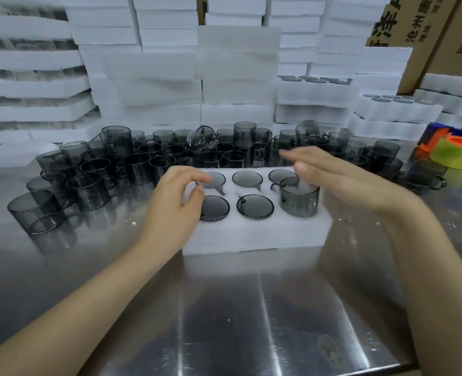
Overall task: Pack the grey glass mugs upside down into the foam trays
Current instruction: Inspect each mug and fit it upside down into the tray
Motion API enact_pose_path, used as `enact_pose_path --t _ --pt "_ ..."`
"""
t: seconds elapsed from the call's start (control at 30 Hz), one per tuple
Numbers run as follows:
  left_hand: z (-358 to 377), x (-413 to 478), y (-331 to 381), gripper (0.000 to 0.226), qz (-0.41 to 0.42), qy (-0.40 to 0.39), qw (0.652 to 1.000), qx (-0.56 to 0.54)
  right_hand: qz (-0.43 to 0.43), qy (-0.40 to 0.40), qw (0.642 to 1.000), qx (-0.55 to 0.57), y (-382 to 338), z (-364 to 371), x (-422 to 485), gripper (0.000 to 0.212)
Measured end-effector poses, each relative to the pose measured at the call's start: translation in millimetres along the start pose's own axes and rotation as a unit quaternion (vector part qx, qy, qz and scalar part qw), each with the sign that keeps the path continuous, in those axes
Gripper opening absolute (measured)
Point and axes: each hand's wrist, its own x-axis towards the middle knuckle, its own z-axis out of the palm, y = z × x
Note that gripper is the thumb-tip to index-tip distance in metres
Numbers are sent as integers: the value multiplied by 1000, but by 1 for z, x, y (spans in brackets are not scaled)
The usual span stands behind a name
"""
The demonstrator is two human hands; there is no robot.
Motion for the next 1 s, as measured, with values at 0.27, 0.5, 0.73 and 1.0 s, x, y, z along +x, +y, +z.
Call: enact_pose_path --t 0.27,0.5,0.73,1.0 --pt "8 5 -8 49 -249 -40 968 -12 86 -59 966 -237 9 32 14 67" --pt "12 1 -7 19 -316 -43 937 -142 147 -80 942 -291 16 46 25 68" --pt "10 3 -9 23 -318 -54 937 -132 111 46 993 18 25 40 27 37" --pt "12 1 -16 26 -317 -40 936 -145 184 20 953 240 48 26 28 97"
